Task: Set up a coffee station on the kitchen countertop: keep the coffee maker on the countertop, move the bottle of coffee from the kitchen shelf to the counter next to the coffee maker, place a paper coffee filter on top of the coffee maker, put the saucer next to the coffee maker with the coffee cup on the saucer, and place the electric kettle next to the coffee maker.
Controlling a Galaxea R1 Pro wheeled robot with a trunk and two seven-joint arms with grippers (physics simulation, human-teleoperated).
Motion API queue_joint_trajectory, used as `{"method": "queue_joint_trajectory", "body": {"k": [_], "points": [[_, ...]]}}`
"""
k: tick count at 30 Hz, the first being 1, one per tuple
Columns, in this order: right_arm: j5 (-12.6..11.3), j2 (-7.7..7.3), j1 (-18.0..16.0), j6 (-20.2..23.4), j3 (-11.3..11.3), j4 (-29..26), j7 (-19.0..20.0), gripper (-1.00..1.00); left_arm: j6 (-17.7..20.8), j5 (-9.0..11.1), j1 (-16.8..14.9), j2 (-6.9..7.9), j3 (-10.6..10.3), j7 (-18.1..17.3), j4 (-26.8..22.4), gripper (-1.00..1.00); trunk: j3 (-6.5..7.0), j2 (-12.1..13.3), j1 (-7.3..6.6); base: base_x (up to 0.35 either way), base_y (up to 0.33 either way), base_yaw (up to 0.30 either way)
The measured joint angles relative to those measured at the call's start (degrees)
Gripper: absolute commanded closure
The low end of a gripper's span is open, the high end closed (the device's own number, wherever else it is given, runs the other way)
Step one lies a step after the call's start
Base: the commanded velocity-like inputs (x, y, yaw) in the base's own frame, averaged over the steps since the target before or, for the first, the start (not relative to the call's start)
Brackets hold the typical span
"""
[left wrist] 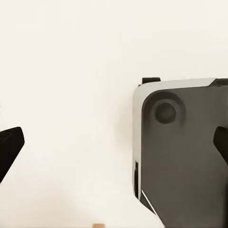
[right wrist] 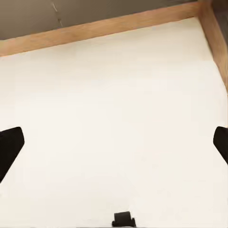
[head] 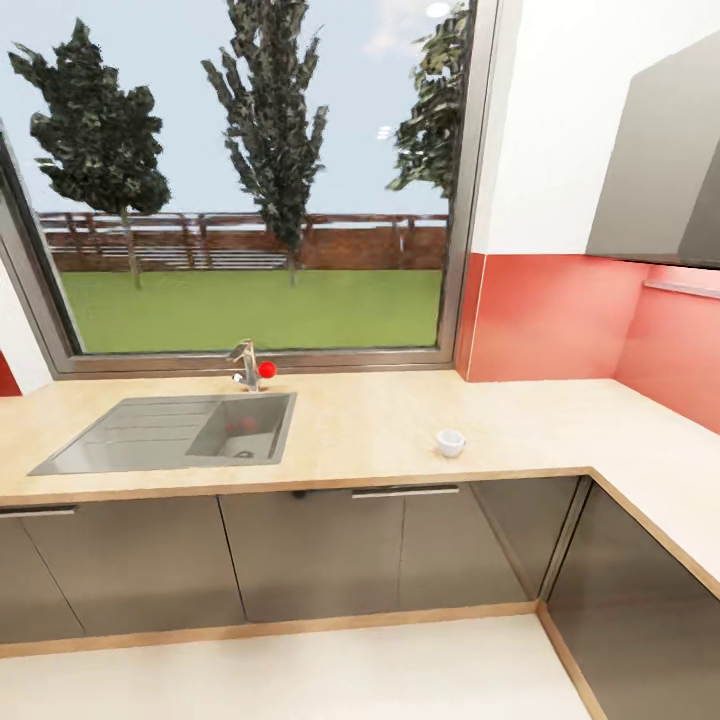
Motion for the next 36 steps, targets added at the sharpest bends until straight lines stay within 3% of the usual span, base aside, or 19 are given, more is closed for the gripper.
{"method": "queue_joint_trajectory", "body": {"k": [3, 6, 9, 12, 14, 23, 27, 31, 36], "points": [[-0.23, 0.14, 0.00, 0.01, -0.21, -10.74, -0.08, -1.00, -0.10, 0.00, 0.00, 0.08, -0.01, -0.09, -0.11, -1.00, 0.00, 0.00, 0.00, 0.000, 0.000, 0.005], [-0.39, 0.54, -0.24, 0.11, -0.24, -25.04, -0.18, -1.00, -0.49, -0.23, 0.00, -0.02, -0.29, -0.20, -0.24, -1.00, 0.00, 0.01, 0.00, 0.000, 0.000, 0.000], [-0.46, 0.62, -1.52, 0.18, -0.26, -31.44, -0.19, -1.00, -0.59, -0.26, 0.00, -0.05, -0.34, -0.21, -0.23, -1.00, -0.01, 0.00, 0.00, 0.000, 0.000, 0.000], [-0.48, 0.80, -5.06, 0.26, -0.17, -36.51, -0.20, -1.00, -0.67, -0.27, 0.00, 0.01, -0.42, -0.21, -0.10, -1.00, 0.00, 0.00, 0.00, 0.000, 0.000, 0.000], [-0.48, 1.32, -8.66, 0.92, -0.04, -37.68, -0.20, -1.00, -0.52, -0.26, 0.00, 0.02, -0.40, -0.21, -0.06, -1.00, 0.00, 0.01, 0.00, 0.000, 0.000, 0.000], [-0.32, 5.28, -26.33, 19.61, 0.06, -37.63, -0.28, -1.00, 0.02, -0.04, 0.02, 0.13, -0.31, -0.15, 0.06, -1.00, 0.00, 0.00, -0.03, 0.122, 0.000, 0.000], [-0.15, 6.32, -33.13, 28.18, 0.00, -35.96, -3.34, -1.00, 0.44, -0.01, 0.74, 0.03, -0.35, -0.07, 0.24, -1.00, -0.01, 0.00, -0.04, 0.312, 0.000, 0.000], [-0.14, 6.49, -35.63, 32.18, 0.00, -35.36, -9.17, -1.00, 0.78, -0.01, 1.15, -0.05, -0.35, 0.01, 0.29, -1.00, -0.01, 0.00, -0.04, 0.326, -0.094, 0.000], [0.03, 6.20, -35.98, 32.76, -0.01, -35.30, -10.37, -1.00, 0.90, 0.00, 1.37, -0.19, -0.42, 0.02, 0.43, -1.00, -0.01, 0.00, -0.03, 0.300, -0.177, 0.000]]}}
